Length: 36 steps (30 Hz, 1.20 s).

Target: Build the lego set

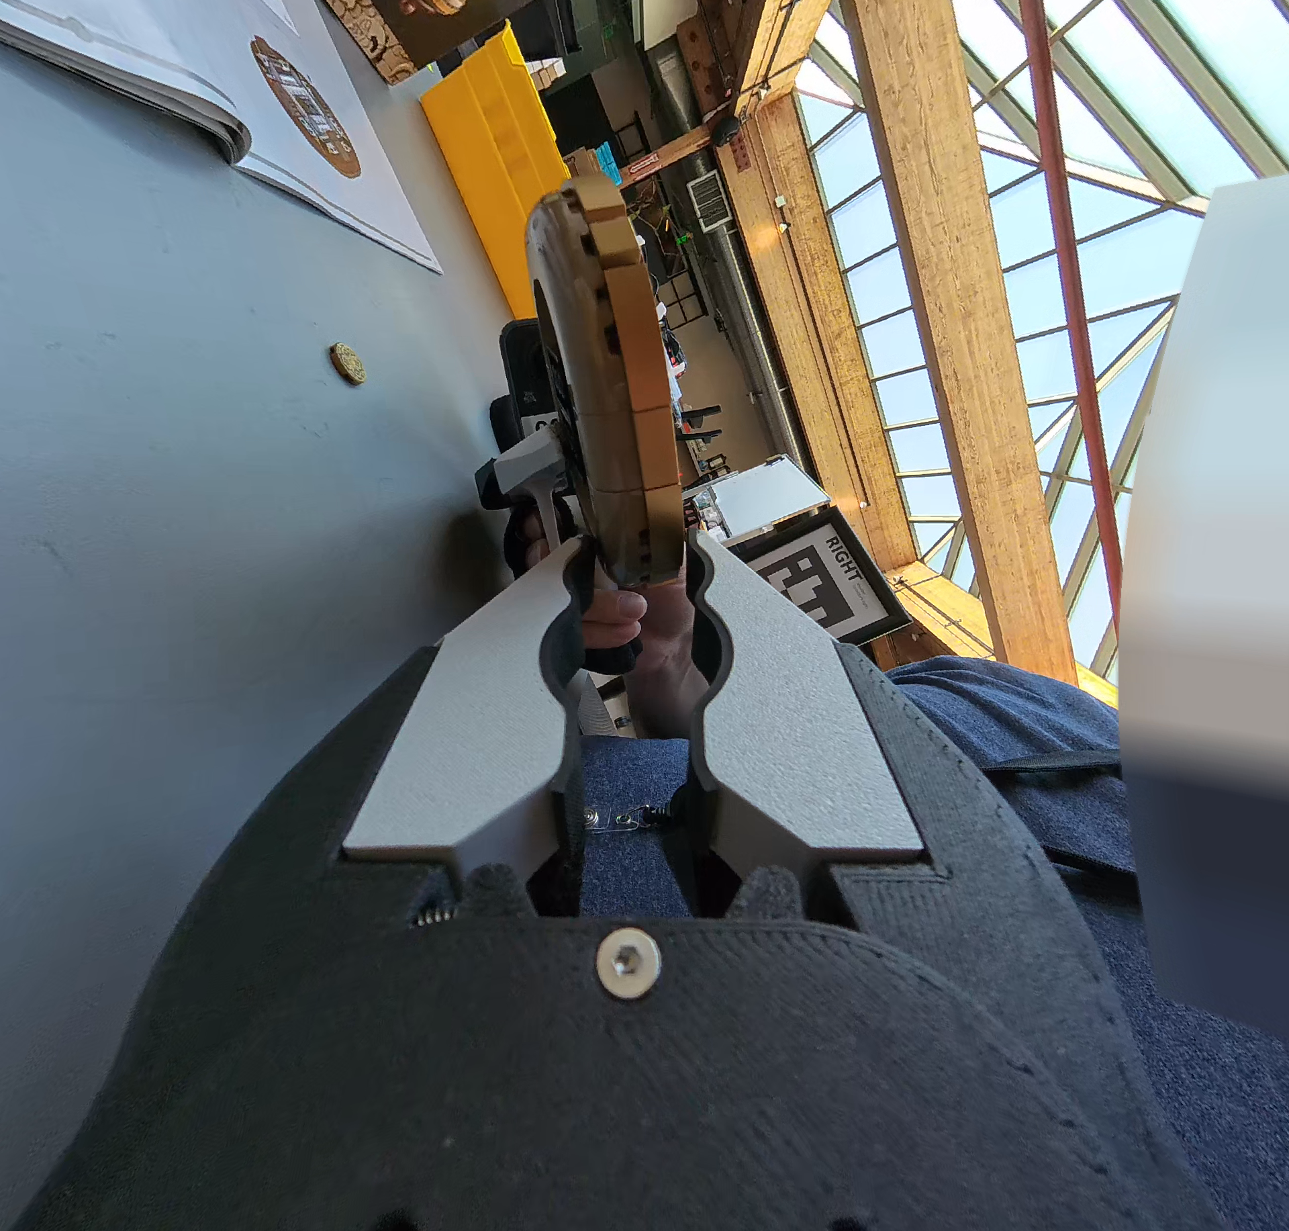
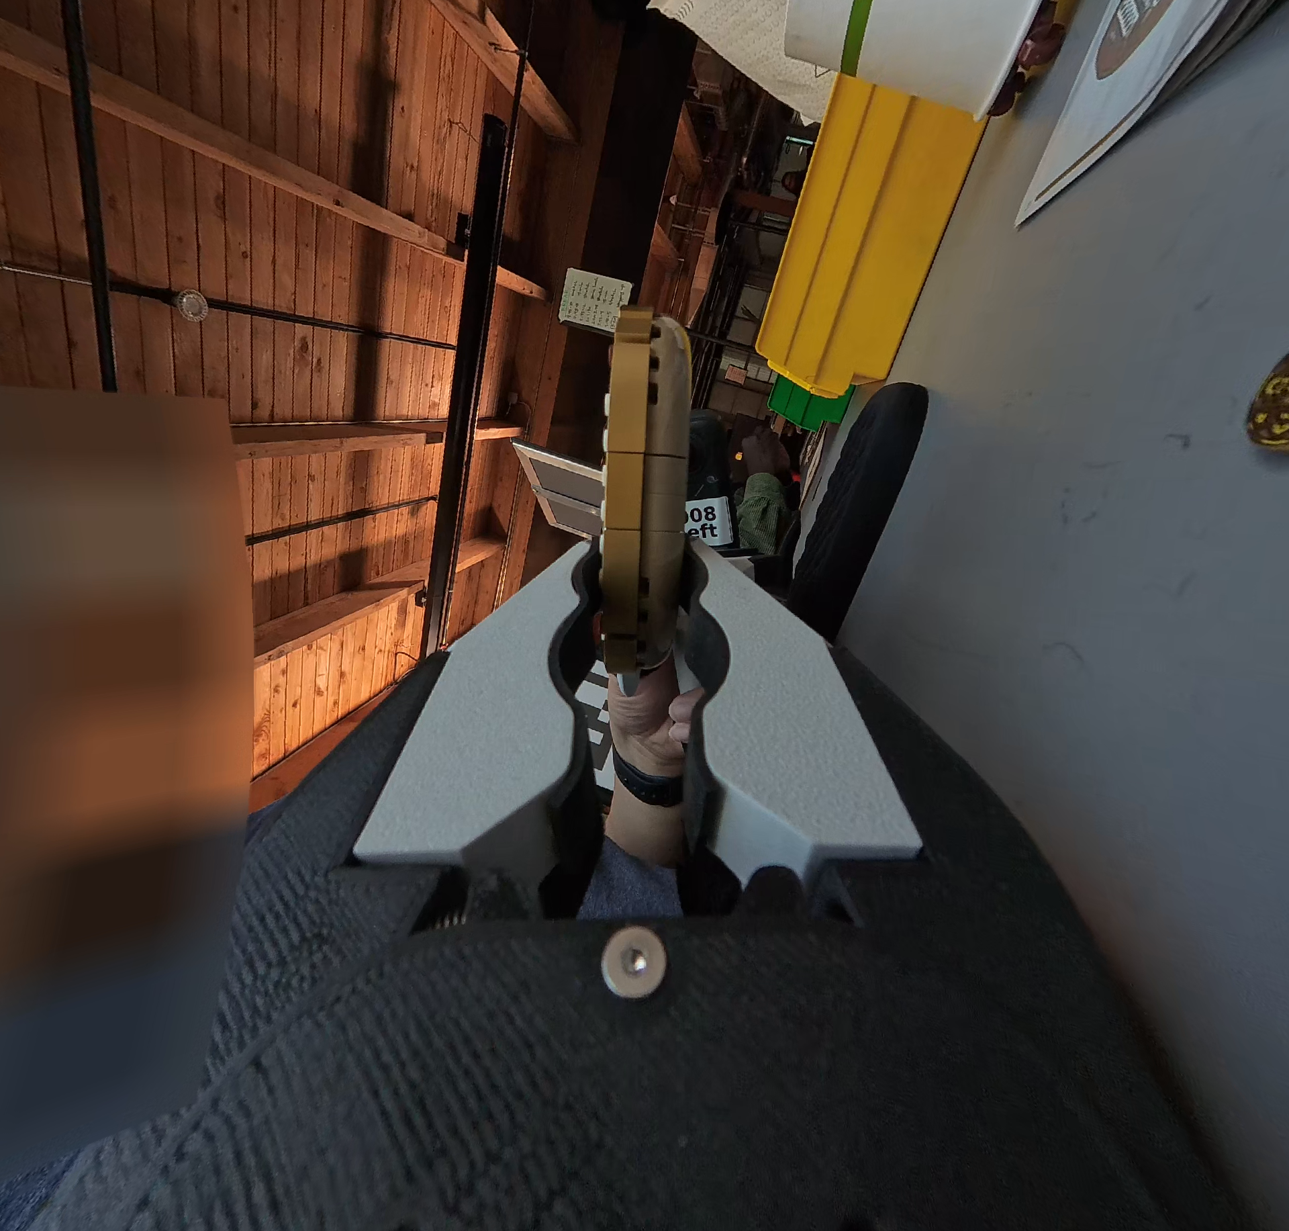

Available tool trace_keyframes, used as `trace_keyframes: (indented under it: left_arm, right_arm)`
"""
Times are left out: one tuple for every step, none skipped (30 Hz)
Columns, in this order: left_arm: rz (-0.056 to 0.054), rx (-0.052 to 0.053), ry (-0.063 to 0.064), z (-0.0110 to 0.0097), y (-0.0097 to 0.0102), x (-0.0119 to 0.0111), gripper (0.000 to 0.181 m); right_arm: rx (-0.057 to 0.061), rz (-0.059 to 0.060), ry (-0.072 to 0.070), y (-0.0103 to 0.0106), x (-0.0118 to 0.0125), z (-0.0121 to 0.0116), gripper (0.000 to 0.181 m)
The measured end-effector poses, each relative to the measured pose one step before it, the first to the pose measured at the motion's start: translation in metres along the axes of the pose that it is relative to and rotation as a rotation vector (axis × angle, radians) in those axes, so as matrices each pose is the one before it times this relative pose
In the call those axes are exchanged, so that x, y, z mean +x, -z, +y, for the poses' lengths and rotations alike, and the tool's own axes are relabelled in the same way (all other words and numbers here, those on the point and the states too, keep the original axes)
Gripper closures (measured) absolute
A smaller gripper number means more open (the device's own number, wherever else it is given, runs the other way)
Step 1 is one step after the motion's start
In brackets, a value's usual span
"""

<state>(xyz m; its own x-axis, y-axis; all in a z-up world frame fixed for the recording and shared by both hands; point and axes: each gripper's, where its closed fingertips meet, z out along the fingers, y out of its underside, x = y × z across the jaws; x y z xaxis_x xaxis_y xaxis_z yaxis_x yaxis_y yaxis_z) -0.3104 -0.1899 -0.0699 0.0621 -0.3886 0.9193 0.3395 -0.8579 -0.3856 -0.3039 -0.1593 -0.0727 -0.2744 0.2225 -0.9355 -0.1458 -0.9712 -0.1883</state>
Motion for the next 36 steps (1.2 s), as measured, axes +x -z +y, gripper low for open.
trace_keyframes:
  left_arm:
    - [-0.0004,0.0,0.0009,0.00008,0.00011,-0.00027,0.157]
    - [0.0004,0.0019,0.0007,-0.00025,0.00007,-0.00009,0.157]
    - [0.0018,0.003,0.0018,-0.00045,0.00009,0.00018,0.156]
    - [0.0025,0.0034,0.0027,-0.00047,0.00007,0.00024,0.155]
    - [0.0028,0.0041,0.0016,-0.00055,0.00014,0.00033,0.154]
    - [0.0017,0.0041,0.0011,-0.00072,0.00019,0.00019,0.153]
    - [0.0009,0.0039,0.0017,-0.0006,0.00044,-0.00002,0.152]
    - [0.0005,0.0028,0.0012,-0.00049,0.00039,-0.00014,0.152]
    - [-0.0002,0.002,-0.0003,-0.00041,0.00056,-0.00014,0.152]
    - [0.0001,0.0036,0.0001,-0.00072,0.00062,-0.00031,0.151]
    - [-0.0001,0.0051,0.002,-0.00097,0.00091,-0.00049,0.151]
    - [-0.0002,0.0042,0.0027,-0.00091,0.00072,-0.00061,0.151]
    - [-0.0002,0.0017,0.0016,-0.00049,0.00071,-0.00068,0.151]
    - [-0.0004,0.0005,0.0014,-0.00034,0.00047,-0.00065,0.151]
    - [0.0023,0.0018,0.0033,-0.0004,0.00041,-0.00042,0.152]
    - [0.0082,0.0043,0.0064,-0.00069,0.00017,0.00054,0.152]
    - [0.0074,0.0036,0.0082,-0.00062,0.00009,0.00021,0.152]
    - [0.0078,0.0035,0.0059,-0.00061,0.00012,0.00033,0.151]
    - [0.0066,0.0059,0.0031,-0.00076,0.00004,0.00027,0.152]
    - [0.0061,0.0058,0.0015,-0.00069,-0.00003,0.0003,0.153]
    - [0.0054,0.0037,0.0029,-0.00024,-0.00014,-0.00011,0.154]
    - [0.0019,0.0006,0.004,0.00035,-0.00028,-0.00052,0.156]
    - [-0.0038,0.0058,-0.0004,-0.00022,-0.00014,-0.00084,0.155]
    - [-0.0084,0.0075,-0.0092,-0.00051,-0.00016,-0.00124,0.155]
    - [-0.004,0.0036,-0.0089,0.00003,-0.00044,-0.00059,0.153]
    - [0.006,0.0009,-0.0026,0.00051,-0.00076,0.00077,0.153]
    - [0.0147,0.0034,0.0024,0.0,-0.00044,0.00192,0.155]
    - [0.001,0.0069,0.0036,-0.00074,0.00018,-0.00026,0.155]
    - [-0.0062,0.0005,-0.0049,0.00009,0.00049,-0.00105,0.156]
    - [-0.0118,-0.0074,-0.0069,0.00109,0.00079,-0.00174,0.158]
    - [-0.018,-0.0101,-0.0037,0.00142,0.00097,-0.00251,0.159]
    - [-0.0187,-0.0075,-0.0005,0.00143,0.00105,-0.00296,0.161]
    - [-0.0053,0.0021,0.0025,0.00052,0.00094,-0.00142,0.162]
    - [0.0117,0.0105,0.019,-0.00066,0.00084,0.00043,0.162]
    - [0.0191,0.0182,0.0244,-0.0018,0.00093,0.0014,0.162]
    - [0.0148,0.02,0.019,-0.00247,0.00115,0.00091,0.162]
  right_arm:
    - [-0.0003,-0.0001,-0.0017,-0.00005,0.00029,0.00015,0.162]
    - [0.0001,-0.0004,-0.002,-0.00008,0.00024,0.00009,0.162]
    - [0.0,-0.0004,-0.0014,-0.00019,0.00021,0.0001,0.162]
    - [-0.0013,0.0003,-0.0001,-0.00017,0.00024,0.00015,0.162]
    - [-0.0033,0.0014,0.0009,-0.00022,0.0002,0.00038,0.162]
    - [-0.0041,0.0022,0.0012,-0.00025,0.00037,0.00051,0.162]
    - [-0.0033,0.0026,0.0018,-0.00024,0.00032,0.00045,0.162]
    - [-0.0036,0.0028,0.0021,-0.00019,0.00046,0.00051,0.162]
    - [-0.0047,0.0034,0.0018,-0.00033,0.0005,0.00059,0.162]
    - [-0.0066,0.0044,0.0022,-0.00029,0.00068,0.00095,0.162]
    - [-0.0064,0.0046,0.0026,-0.00052,0.00069,0.00092,0.162]
    - [-0.0059,0.0037,0.001,-0.0005,0.0006,0.00098,0.162]
    - [-0.006,0.0019,0.0003,-0.00068,0.00035,0.00101,0.162]
    - [-0.0058,0.0006,0.0003,-0.00073,0.00008,0.00095,0.162]
    - [-0.0052,0.0004,-0.0005,-0.00065,0.00008,0.00078,0.162]
    - [-0.0042,0.0012,-0.0003,-0.00077,0.0,0.0007,0.162]
    - [-0.0026,-0.0003,0.0014,-0.00082,-0.00019,0.00034,0.162]
    - [-0.0008,-0.0011,0.0006,-0.00068,-0.00051,-0.00005,0.162]
    - [-0.0009,-0.0012,0.0005,-0.0007,-0.00057,-0.00026,0.162]
    - [-0.0009,-0.0011,0.0017,-0.00069,-0.00076,-0.00044,0.162]
    - [-0.0026,0.0005,0.0028,-0.00069,-0.00052,-0.00021,0.162]
    - [-0.0055,0.0029,0.0047,-0.00088,-0.00038,0.00022,0.162]
    - [-0.0055,0.0065,0.0068,-0.00075,0.00032,0.00031,0.162]
    - [-0.0042,0.0059,0.007,-0.00083,0.00019,0.00031,0.162]
    - [-0.0046,0.0014,0.0036,-0.00086,-0.00019,0.0006,0.162]
    - [-0.0046,-0.002,0.0003,-0.00089,-0.00057,0.00057,0.162]
    - [-0.0004,-0.0013,-0.0006,-0.0006,-0.00027,0.00004,0.162]
    - [0.0016,-0.0011,-0.0003,-0.00038,0.00002,-0.00027,0.162]
    - [-0.0015,0.0034,0.0023,-0.00013,0.00055,-0.00002,0.162]
    - [-0.0056,0.0084,0.0119,0.00001,0.00093,0.00037,0.162]
    - [-0.0133,0.0147,0.0195,0.0,0.00121,0.00109,0.162]
    - [-0.0211,0.0157,0.0223,-0.00045,0.00088,0.002,0.161]
    - [-0.0168,0.0134,0.0221,-0.00057,0.00021,0.0012,0.16]
    - [-0.0114,0.0093,0.0198,-0.00042,-0.00062,0.00003,0.16]
    - [-0.011,0.0018,0.0212,-0.00028,-0.0019,-0.00064,0.16]
    - [-0.0111,0.007,0.0212,0.00042,-0.00139,-0.00145,0.157]
